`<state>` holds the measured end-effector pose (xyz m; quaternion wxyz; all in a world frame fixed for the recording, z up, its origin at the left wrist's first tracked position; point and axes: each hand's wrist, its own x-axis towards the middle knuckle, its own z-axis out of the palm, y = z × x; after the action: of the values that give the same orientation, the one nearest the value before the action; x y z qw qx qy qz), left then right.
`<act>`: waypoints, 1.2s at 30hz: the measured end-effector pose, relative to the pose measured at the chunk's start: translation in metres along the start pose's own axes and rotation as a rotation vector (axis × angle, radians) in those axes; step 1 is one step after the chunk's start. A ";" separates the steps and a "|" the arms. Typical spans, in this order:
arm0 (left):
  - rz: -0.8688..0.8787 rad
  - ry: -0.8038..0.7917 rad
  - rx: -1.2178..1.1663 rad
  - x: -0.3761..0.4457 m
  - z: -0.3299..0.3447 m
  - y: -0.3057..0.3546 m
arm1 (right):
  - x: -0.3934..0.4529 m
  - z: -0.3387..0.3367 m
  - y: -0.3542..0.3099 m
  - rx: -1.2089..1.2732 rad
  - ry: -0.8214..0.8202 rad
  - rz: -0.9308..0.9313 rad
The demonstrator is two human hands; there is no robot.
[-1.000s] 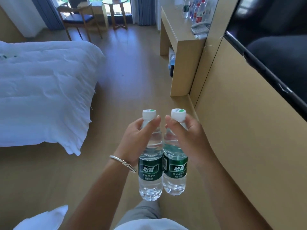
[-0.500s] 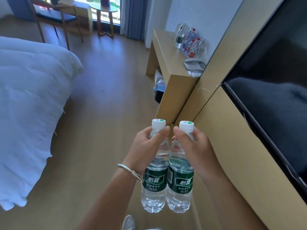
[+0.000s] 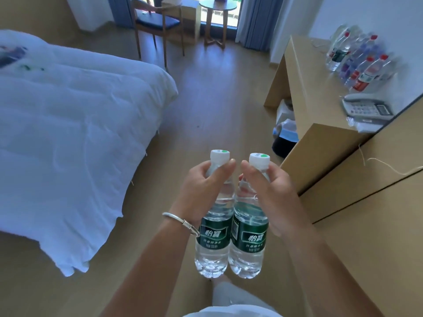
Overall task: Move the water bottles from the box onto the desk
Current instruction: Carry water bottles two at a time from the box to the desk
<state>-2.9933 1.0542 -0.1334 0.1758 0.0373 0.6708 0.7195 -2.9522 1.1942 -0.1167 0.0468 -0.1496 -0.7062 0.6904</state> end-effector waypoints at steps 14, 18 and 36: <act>0.001 0.074 0.093 0.250 0.045 0.069 | 0.258 -0.054 -0.049 0.141 -0.104 -0.009; -0.008 0.003 0.090 0.305 0.076 0.073 | 0.302 -0.087 -0.050 0.180 -0.045 0.024; -0.020 -0.259 0.039 0.596 0.241 0.099 | 0.550 -0.250 -0.079 0.037 0.227 0.036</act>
<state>-3.5009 1.4601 -0.1211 0.2671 0.1266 0.6566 0.6939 -3.4189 1.5867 -0.1050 0.1166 -0.2386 -0.6806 0.6828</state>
